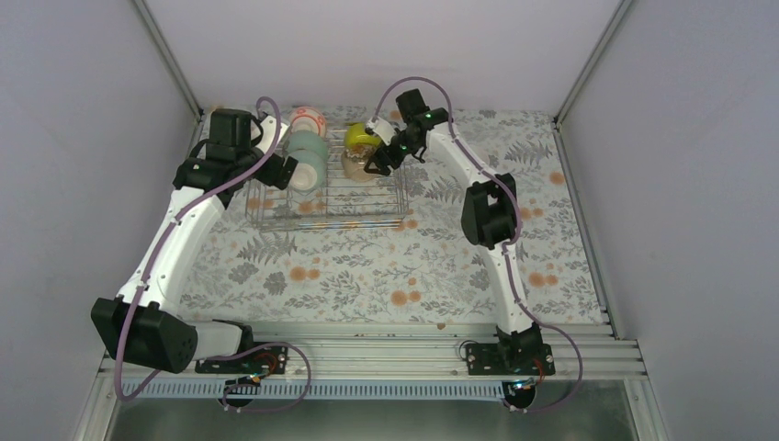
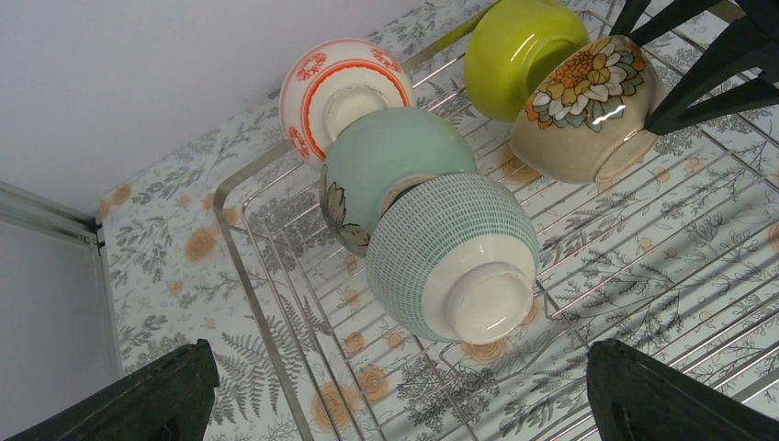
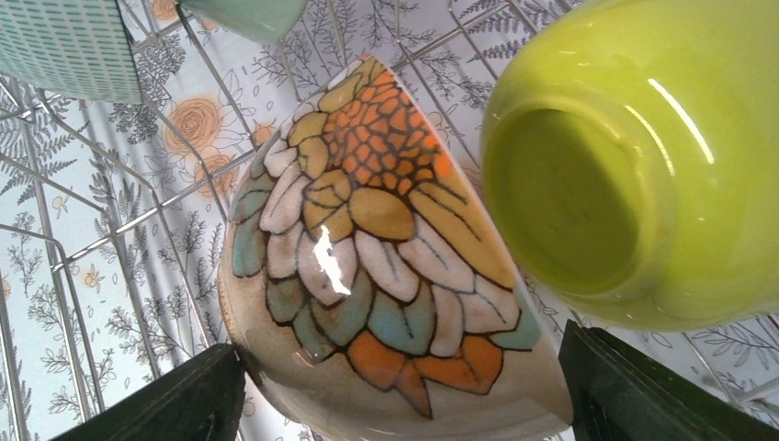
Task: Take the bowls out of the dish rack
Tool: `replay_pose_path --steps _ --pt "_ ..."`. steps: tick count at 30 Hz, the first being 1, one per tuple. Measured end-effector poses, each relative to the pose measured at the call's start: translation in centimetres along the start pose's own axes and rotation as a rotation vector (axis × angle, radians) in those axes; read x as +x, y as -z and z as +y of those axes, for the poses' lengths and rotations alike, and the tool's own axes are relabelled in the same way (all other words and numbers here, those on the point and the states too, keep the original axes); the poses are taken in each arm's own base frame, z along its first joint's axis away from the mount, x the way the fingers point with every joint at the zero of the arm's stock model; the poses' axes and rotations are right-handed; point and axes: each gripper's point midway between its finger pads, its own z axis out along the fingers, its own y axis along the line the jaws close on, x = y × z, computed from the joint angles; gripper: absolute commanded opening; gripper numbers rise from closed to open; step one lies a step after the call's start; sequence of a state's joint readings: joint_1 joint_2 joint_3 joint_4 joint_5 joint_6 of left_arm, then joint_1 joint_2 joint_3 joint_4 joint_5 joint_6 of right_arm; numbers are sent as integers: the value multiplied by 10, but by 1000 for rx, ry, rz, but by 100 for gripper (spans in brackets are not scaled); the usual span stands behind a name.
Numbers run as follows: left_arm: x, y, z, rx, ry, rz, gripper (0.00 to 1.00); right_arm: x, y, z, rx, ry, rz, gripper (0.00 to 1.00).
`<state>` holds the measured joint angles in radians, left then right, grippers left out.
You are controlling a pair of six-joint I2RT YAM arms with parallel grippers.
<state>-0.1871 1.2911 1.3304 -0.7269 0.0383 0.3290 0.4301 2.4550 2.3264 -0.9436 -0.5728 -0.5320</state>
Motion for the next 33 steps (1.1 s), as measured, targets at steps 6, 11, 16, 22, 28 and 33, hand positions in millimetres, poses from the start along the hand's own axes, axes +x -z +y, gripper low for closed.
replay_pose_path --steps 6,11,16,22,28,33 --pt "3 -1 -1 2 1 7 100 2 0 2 -9 -5 8 78" --pt "3 -2 -1 3 1 7 100 4 0 5 -21 -12 12 75" --pt "3 -2 -2 6 1 6 100 4 -1 6 -22 -4 10 85" --pt "5 -3 -3 12 1 10 100 8 -9 15 -37 18 35 90" --pt "8 -5 -4 15 1 18 100 13 -12 21 -50 16 59 72" --pt "8 -5 -4 13 1 14 100 21 -12 25 -68 6 84 67"
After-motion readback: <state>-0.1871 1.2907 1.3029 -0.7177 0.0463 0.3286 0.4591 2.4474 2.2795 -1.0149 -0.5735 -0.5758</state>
